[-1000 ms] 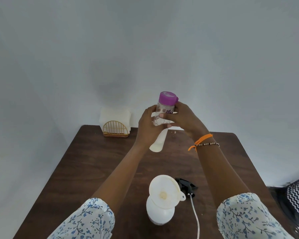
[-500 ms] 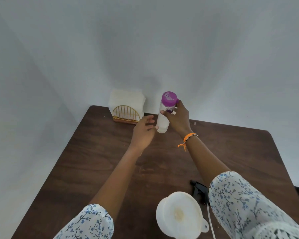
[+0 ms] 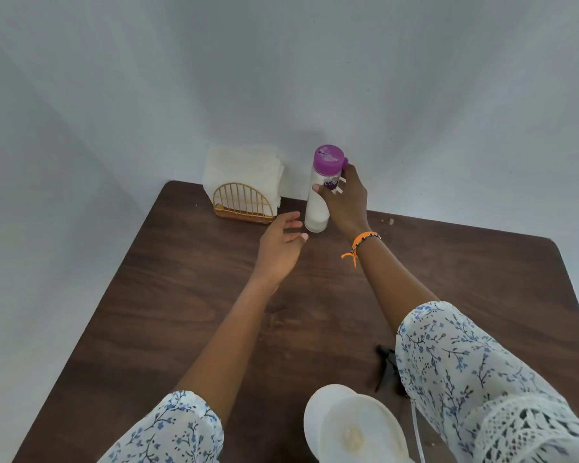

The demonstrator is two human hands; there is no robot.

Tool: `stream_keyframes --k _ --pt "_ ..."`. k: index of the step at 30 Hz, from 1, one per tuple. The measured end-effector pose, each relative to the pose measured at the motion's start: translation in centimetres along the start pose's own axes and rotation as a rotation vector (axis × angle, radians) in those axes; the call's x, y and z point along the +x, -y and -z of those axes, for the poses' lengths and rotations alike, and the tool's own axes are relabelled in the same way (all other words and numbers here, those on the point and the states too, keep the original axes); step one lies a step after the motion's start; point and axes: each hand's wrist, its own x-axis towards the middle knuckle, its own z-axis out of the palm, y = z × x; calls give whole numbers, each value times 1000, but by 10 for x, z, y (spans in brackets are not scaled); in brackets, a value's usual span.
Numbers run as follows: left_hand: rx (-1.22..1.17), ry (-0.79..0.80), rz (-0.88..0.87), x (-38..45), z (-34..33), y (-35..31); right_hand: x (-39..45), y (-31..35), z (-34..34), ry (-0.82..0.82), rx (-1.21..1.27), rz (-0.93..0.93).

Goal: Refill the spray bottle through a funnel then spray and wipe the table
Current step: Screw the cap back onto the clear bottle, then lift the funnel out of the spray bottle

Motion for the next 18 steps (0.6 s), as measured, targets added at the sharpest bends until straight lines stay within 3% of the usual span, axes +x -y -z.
stream_keyframes --k 10,18 --pt "-14 14 -7 -10 -2 -1 -4 -5 1 49 -30 -26" --pt "-32 83 -5 -57 1 -7 -61 2 36 44 78 -256"
